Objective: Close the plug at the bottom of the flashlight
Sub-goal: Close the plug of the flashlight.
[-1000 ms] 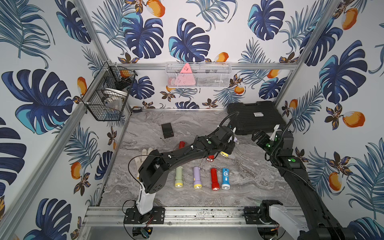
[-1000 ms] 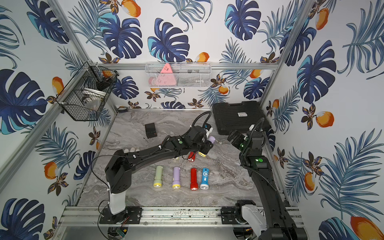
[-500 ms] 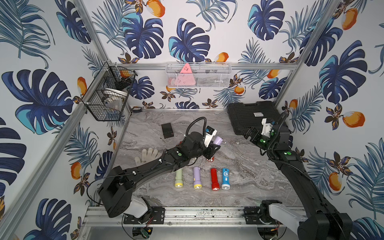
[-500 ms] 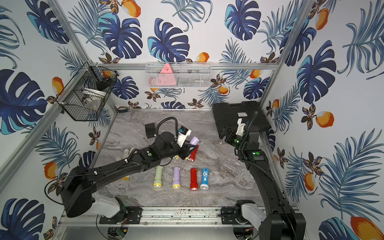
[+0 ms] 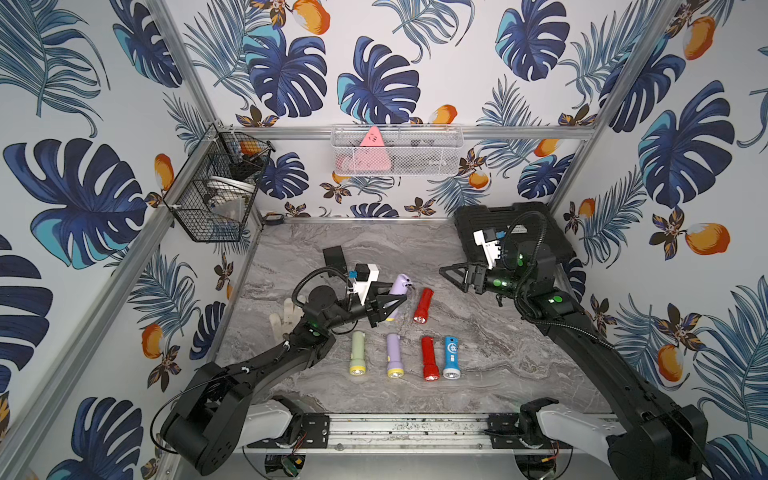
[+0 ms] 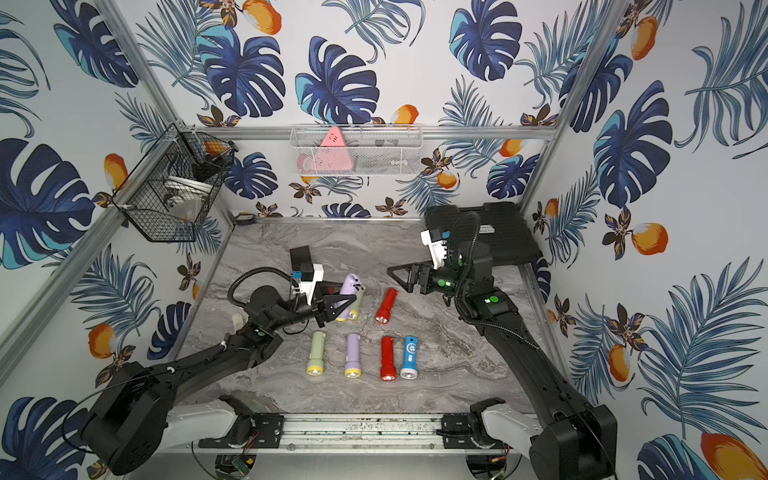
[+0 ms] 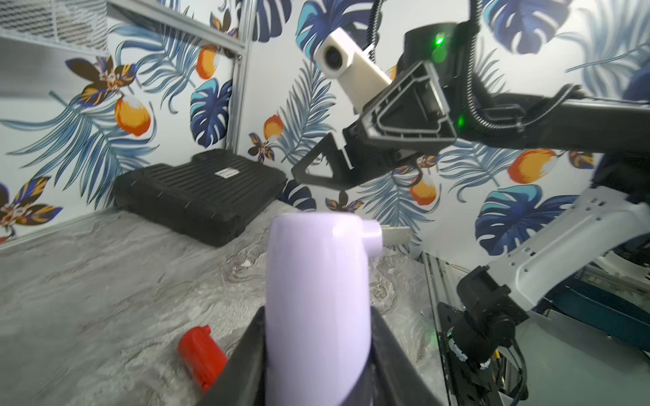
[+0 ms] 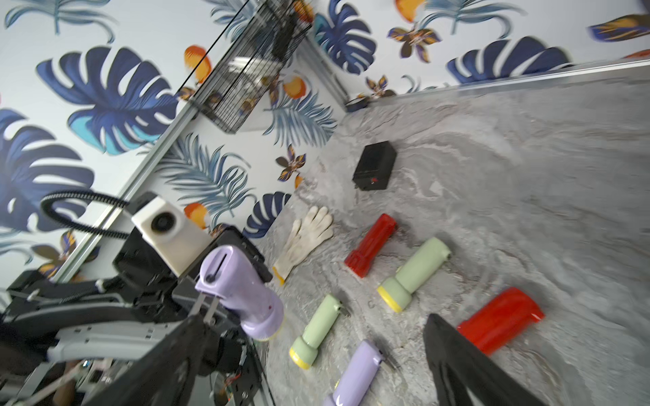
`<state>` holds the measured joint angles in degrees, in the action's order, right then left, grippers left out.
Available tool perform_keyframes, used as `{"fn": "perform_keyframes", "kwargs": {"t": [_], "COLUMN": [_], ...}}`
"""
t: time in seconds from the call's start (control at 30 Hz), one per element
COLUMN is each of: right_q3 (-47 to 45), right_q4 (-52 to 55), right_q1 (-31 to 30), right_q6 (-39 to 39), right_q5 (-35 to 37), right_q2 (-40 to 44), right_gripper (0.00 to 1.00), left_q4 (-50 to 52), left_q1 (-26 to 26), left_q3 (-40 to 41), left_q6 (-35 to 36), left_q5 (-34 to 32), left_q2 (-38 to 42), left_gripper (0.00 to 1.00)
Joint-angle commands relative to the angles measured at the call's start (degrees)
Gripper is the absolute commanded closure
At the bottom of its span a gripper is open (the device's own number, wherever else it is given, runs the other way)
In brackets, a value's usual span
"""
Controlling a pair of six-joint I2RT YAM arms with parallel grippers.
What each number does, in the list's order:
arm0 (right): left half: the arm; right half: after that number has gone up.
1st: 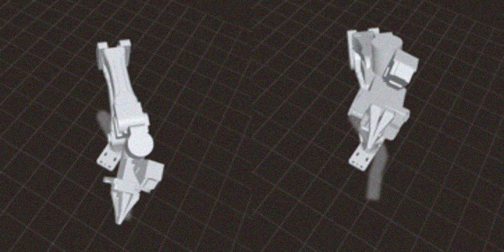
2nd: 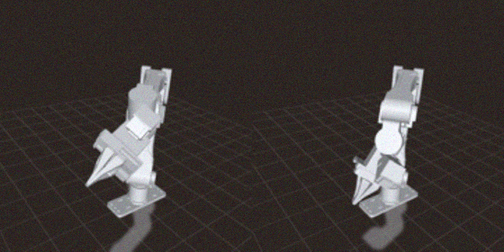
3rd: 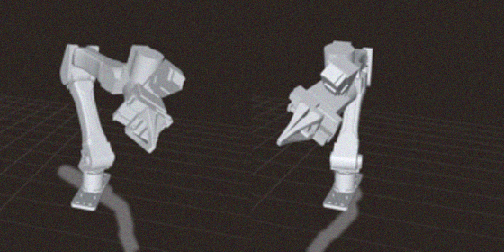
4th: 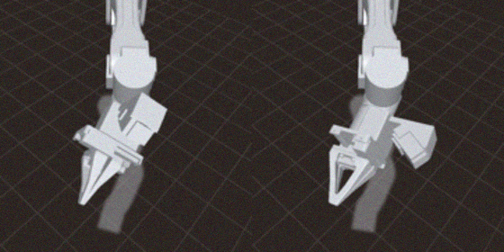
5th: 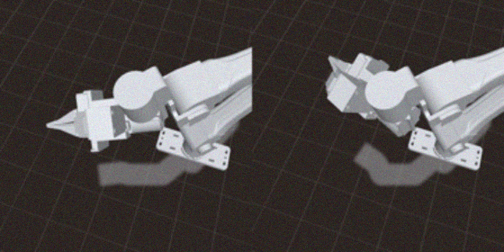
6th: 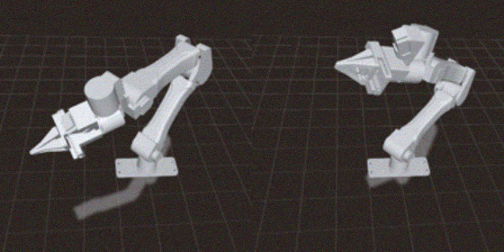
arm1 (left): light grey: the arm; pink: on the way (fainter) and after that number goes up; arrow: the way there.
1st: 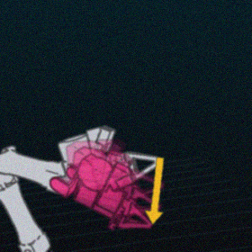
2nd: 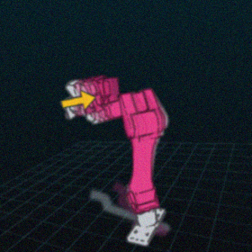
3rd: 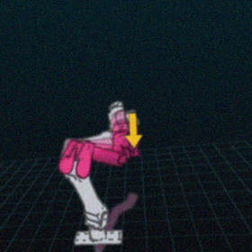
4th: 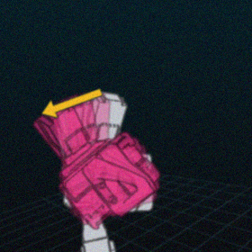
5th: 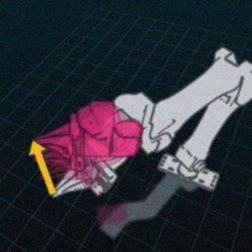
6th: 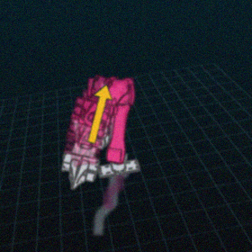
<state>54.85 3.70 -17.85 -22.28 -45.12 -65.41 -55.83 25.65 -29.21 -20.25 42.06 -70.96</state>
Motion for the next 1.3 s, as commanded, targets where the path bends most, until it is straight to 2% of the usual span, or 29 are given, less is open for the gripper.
{"fn": "perform_keyframes", "kwargs": {"t": [0.0, 0.2, 0.27, 0.7, 1.27], "right_q3": [0.7, 0.7, 1.2, 5.3, 4.8], "right_q4": [-3.3, -4.5, -4.5, -7.8, -8.8], "right_q1": [-1.6, -4.2, -5.1, -11.8, -13.7], "right_q6": [4.0, 5.1, 5.5, 6.3, 7.0], "right_q5": [-5.9, -9.4, -9.3, -9.6, -9.8], "right_q2": [0.0, 0.1, -0.6, -7.3, -7.5], "right_gripper": [0.02, 0.08, 0.09, 0.21, 0.37], "left_q4": [-13.6, -30.7, -32.6, -32.6, -32.6], "left_q1": [-1.4, -3.6, -3.9, -3.8, -3.6], "left_q3": [0.2, 0.2, -1.2, -1.8, -2.2], "left_q6": [-5.5, -17.9, -21.3, -22.3, -23.5], "left_q5": [9.4, 17.1, 18.9, 21.5, 21.9], "left_q2": [-1.0, -7.3, -10.1, -11.9, -12.2], "left_gripper": [1.0, 1.0, 1.0, 1.0, 1.0]}}
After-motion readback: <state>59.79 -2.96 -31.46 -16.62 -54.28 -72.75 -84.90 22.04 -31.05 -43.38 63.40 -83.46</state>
